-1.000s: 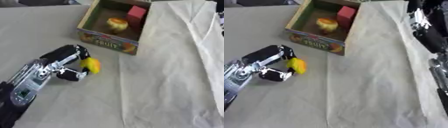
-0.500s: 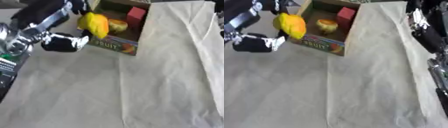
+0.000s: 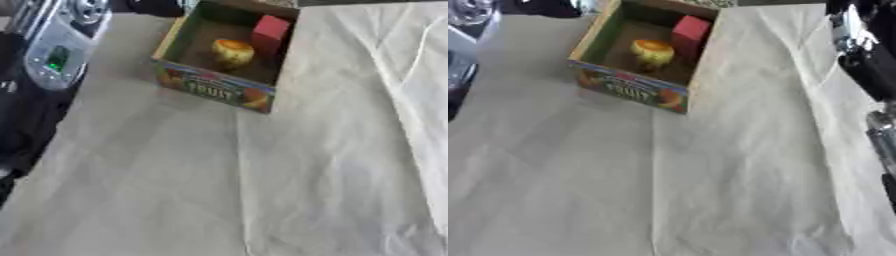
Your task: Pick up objects on the table and place them in the box.
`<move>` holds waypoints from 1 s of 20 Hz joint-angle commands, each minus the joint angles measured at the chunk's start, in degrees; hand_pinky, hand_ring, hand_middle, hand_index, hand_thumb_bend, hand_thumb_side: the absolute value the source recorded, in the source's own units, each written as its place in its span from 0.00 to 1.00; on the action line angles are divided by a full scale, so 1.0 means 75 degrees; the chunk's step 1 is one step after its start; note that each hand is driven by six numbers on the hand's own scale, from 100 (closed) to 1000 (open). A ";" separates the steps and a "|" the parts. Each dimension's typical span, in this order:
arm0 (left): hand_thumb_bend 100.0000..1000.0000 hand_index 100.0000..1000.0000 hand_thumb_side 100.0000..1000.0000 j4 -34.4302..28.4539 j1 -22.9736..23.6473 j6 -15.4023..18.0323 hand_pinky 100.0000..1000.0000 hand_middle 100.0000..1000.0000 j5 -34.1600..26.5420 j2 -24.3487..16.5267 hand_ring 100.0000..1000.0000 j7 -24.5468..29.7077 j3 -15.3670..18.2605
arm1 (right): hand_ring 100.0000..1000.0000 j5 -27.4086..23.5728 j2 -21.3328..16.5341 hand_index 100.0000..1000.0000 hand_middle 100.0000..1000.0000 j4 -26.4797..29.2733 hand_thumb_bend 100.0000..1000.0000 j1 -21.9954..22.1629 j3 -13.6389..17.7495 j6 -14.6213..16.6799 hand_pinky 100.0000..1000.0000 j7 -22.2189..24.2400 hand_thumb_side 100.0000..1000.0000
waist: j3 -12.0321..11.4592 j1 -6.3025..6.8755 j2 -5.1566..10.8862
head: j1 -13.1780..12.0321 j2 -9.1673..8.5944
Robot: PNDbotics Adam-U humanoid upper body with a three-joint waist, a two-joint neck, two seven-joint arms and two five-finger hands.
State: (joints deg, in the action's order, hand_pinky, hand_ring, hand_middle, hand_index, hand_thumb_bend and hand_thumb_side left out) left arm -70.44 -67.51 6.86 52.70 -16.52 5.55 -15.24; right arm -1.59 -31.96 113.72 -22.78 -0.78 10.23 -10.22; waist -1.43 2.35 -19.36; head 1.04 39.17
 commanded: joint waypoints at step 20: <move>0.21 0.85 0.17 0.0853 -0.0033 0.0418 0.79 0.76 0.0560 0.0388 0.83 -0.1355 0.1043 | 0.74 -0.0135 -0.0019 0.75 0.69 0.0116 0.00 -0.0043 0.0023 -0.0011 0.89 0.0092 0.55 | 0.0038 -0.0003 0.0086 | -0.0115 -0.0074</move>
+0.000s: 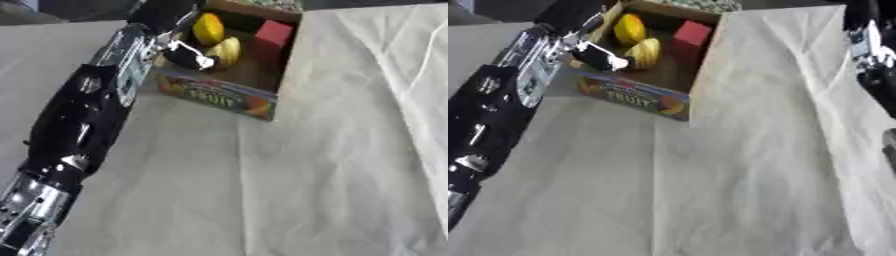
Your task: Pick up objects on the table and place them in the box.
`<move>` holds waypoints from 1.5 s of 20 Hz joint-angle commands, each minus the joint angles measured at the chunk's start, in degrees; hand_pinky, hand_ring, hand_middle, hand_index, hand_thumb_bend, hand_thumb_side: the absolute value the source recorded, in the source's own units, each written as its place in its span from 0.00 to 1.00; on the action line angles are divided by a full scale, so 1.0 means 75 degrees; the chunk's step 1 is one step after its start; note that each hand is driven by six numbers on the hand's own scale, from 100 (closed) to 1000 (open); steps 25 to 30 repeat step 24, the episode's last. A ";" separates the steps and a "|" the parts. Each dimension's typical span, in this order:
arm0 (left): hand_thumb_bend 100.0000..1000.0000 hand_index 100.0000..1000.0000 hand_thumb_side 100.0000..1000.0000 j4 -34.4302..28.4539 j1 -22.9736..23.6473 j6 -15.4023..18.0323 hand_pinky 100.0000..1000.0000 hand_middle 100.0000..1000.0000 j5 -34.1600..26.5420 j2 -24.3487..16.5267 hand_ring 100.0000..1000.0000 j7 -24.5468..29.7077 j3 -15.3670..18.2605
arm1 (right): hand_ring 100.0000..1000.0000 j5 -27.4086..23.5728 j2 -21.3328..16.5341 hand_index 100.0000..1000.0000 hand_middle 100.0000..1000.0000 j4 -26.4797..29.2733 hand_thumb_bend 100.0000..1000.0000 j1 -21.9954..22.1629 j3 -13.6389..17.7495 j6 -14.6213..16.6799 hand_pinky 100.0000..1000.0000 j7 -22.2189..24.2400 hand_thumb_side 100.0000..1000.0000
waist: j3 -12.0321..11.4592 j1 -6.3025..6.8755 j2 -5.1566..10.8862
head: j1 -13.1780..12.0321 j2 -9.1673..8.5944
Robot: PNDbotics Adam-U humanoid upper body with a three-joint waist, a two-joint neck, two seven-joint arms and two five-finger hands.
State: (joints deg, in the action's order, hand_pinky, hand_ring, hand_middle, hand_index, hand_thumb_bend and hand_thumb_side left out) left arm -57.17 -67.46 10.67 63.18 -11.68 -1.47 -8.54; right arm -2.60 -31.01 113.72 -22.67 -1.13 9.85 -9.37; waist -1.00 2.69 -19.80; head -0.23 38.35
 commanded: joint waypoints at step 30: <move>0.00 0.81 0.33 -0.7656 0.5237 -0.0050 0.72 0.70 -0.7670 -0.2654 0.75 -0.3210 0.2199 | 0.74 0.0280 -0.0221 0.75 0.70 0.0116 0.00 0.0205 0.0516 0.0245 0.89 -0.0659 0.55 | -0.0724 -0.0507 0.0240 | 0.0663 0.0089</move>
